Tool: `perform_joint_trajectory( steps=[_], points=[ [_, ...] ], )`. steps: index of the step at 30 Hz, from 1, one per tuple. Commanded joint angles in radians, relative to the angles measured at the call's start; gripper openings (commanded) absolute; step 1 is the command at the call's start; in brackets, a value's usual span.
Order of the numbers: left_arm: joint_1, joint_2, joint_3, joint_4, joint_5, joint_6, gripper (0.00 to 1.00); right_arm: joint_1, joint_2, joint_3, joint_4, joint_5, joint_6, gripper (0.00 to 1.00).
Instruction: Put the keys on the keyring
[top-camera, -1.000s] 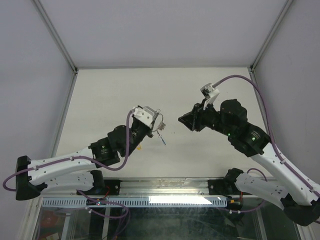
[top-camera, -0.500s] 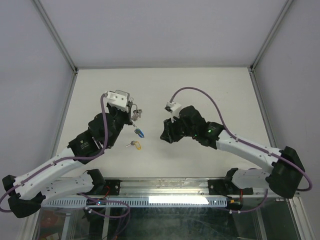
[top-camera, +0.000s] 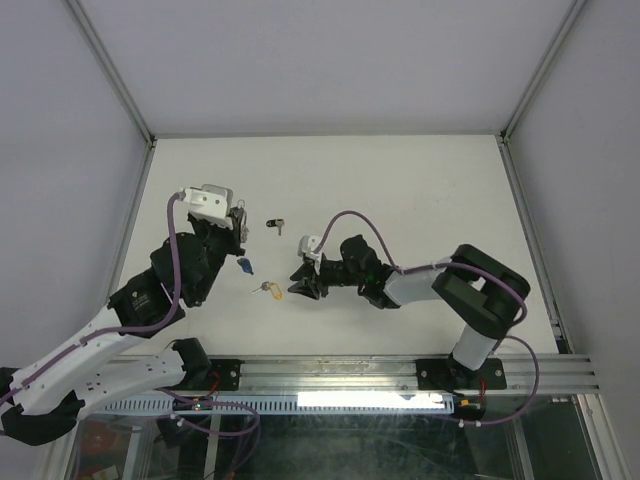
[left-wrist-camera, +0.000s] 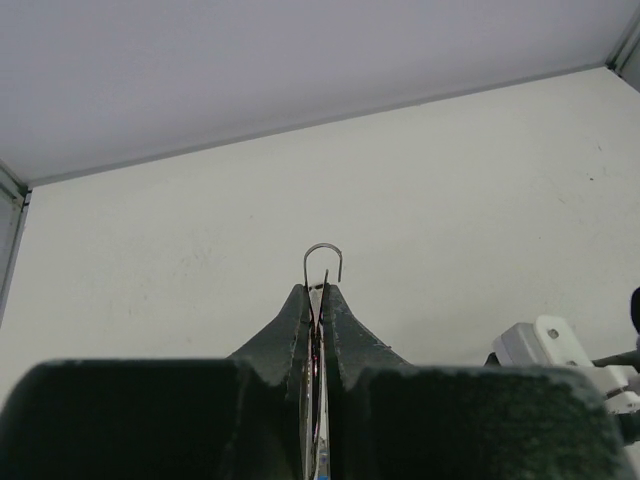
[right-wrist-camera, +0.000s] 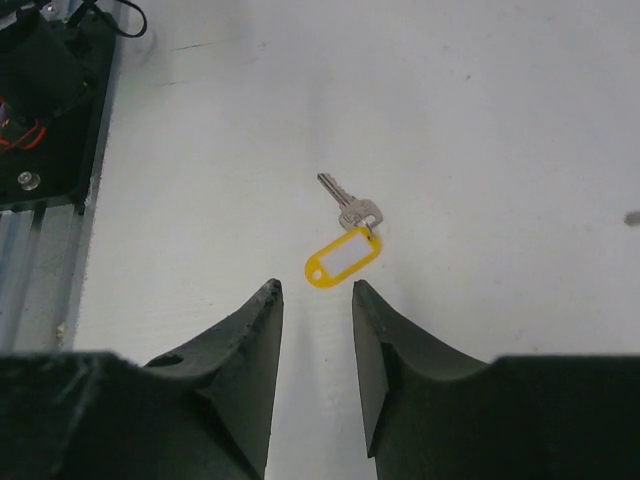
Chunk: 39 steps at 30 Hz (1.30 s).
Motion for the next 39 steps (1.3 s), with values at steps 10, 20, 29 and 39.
perform_joint_trajectory(
  steps=[10,20,29,39],
  points=[
    [0.006,-0.057,0.040,-0.038,-0.051,-0.009,0.00,-0.025,0.237,0.389,-0.279,-0.348,-0.253,0.37],
    [0.006,-0.069,0.049,-0.066,-0.066,-0.006,0.00,-0.041,0.339,0.505,-0.395,-0.388,-0.414,0.36],
    [0.005,-0.078,0.051,-0.081,-0.069,-0.006,0.00,-0.046,0.392,0.573,-0.471,-0.357,-0.452,0.35],
    [0.006,-0.077,0.045,-0.081,-0.064,-0.001,0.00,-0.047,0.430,0.642,-0.558,-0.352,-0.465,0.33]
  ],
)
